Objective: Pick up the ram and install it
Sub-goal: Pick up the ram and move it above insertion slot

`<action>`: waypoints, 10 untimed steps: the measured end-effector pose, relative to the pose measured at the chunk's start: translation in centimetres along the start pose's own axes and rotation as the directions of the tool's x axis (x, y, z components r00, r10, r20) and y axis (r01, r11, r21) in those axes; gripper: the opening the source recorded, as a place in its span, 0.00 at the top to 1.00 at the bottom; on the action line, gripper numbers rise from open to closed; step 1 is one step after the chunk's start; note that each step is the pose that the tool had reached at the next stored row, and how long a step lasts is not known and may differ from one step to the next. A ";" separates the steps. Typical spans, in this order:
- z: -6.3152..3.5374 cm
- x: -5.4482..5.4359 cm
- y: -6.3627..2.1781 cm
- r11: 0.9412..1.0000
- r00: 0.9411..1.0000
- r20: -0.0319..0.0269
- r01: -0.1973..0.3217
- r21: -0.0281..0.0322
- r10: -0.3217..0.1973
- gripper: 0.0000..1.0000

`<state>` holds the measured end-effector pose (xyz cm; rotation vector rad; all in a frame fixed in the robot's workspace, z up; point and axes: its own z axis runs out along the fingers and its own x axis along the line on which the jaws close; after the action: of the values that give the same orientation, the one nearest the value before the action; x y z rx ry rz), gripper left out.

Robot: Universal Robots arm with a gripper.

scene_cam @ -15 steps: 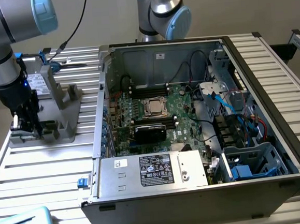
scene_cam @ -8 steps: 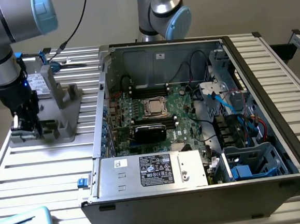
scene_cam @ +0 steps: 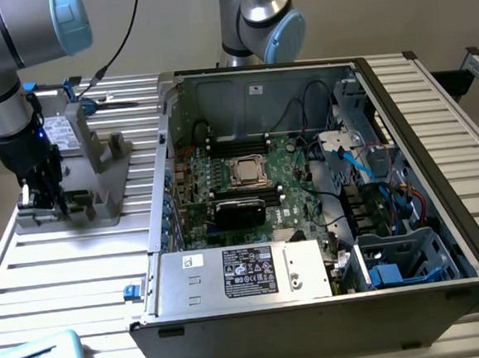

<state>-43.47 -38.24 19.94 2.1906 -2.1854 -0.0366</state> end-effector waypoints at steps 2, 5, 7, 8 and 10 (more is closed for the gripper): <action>0.00 0.0 0.00 1.000 1.000 0.000 0.000 0.000 0.000 0.87; 0.00 0.0 0.00 1.000 1.000 0.000 0.000 0.001 0.000 0.87; -0.02 0.0 0.00 1.000 1.000 0.000 0.000 0.001 0.000 0.87; -0.04 0.0 0.00 1.000 1.000 0.000 0.000 0.002 0.000 0.87; -0.08 0.0 0.00 1.000 1.000 0.000 0.000 0.002 0.000 0.87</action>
<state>-43.47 -38.24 20.02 2.1918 -2.1867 -0.0342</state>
